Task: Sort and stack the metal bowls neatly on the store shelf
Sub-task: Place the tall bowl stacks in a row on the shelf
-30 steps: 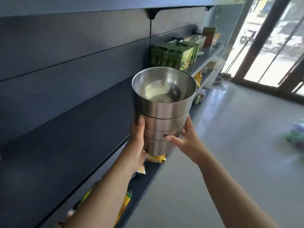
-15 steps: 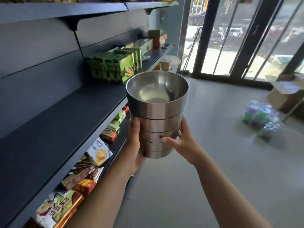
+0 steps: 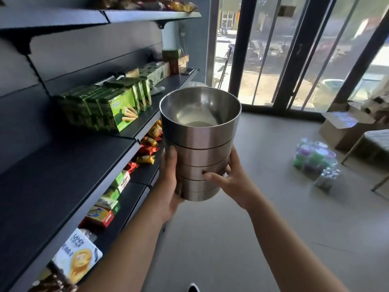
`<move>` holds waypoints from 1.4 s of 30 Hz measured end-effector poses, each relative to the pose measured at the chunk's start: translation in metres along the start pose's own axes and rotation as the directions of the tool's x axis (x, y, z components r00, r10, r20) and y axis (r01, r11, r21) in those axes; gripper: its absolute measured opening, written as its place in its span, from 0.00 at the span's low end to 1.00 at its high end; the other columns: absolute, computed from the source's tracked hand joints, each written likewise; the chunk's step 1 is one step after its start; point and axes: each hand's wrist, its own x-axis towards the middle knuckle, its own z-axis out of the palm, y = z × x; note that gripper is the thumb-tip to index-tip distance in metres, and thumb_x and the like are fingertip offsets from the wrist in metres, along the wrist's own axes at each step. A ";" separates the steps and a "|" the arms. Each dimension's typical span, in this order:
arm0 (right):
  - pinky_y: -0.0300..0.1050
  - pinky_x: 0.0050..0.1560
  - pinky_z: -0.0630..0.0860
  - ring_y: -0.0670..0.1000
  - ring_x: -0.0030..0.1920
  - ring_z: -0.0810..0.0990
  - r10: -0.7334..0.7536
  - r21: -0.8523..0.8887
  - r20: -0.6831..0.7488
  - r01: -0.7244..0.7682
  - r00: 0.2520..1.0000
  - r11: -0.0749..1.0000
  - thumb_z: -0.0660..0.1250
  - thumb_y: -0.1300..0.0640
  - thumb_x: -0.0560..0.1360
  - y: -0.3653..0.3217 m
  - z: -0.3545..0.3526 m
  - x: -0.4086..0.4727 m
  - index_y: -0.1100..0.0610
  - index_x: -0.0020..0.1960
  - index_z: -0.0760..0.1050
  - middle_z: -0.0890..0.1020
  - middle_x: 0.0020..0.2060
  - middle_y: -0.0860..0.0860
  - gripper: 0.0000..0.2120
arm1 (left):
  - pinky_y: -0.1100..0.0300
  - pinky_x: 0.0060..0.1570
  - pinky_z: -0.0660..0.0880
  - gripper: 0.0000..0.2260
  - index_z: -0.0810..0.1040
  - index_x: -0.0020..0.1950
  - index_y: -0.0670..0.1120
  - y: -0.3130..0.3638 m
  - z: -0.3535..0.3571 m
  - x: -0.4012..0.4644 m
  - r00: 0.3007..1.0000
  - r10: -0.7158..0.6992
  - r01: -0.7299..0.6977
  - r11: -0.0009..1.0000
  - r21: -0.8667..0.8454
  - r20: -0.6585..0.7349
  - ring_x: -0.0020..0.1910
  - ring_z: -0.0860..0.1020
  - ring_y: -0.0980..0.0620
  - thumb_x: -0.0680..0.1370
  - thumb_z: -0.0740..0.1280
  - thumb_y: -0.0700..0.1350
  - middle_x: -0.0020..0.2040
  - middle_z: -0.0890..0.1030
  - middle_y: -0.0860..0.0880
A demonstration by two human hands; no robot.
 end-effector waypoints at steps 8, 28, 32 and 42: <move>0.27 0.49 0.73 0.29 0.53 0.75 -0.027 -0.033 -0.012 0.027 1.000 0.999 0.73 0.63 0.60 0.014 -0.033 0.114 0.43 0.61 0.63 0.73 0.56 0.36 0.35 | 0.42 0.57 0.73 0.51 0.60 0.71 0.66 0.025 -0.009 0.119 0.999 0.054 -0.054 0.998 0.012 -0.008 0.62 0.73 0.51 0.49 0.64 0.79 0.68 0.71 0.55; 0.48 0.71 0.65 0.41 0.69 0.67 -0.029 -0.008 0.456 0.036 0.890 0.999 0.77 0.47 0.58 0.080 -0.082 0.424 0.39 0.73 0.50 0.66 0.70 0.44 0.52 | 0.54 0.42 0.80 0.53 0.62 0.72 0.61 0.068 -0.047 0.353 0.895 0.092 -0.162 0.979 -0.125 -0.436 0.64 0.74 0.50 0.49 0.65 0.79 0.67 0.74 0.54; 0.35 0.68 0.67 0.32 0.65 0.67 -0.059 0.020 0.619 0.059 0.783 0.998 0.79 0.43 0.57 0.077 -0.051 0.473 0.41 0.73 0.49 0.65 0.69 0.40 0.54 | 0.51 0.45 0.78 0.46 0.61 0.71 0.62 0.086 -0.061 0.363 0.761 0.127 -0.244 0.964 -0.100 -0.636 0.63 0.74 0.52 0.55 0.60 0.78 0.68 0.73 0.55; 0.50 0.70 0.67 0.48 0.70 0.66 -0.150 0.116 0.839 0.097 0.522 0.988 0.78 0.40 0.58 0.081 0.086 0.485 0.46 0.75 0.50 0.67 0.70 0.47 0.55 | 0.36 0.59 0.69 0.50 0.60 0.71 0.66 0.104 -0.125 0.290 0.429 0.179 -0.315 0.948 0.039 -0.885 0.67 0.69 0.50 0.50 0.60 0.81 0.70 0.69 0.57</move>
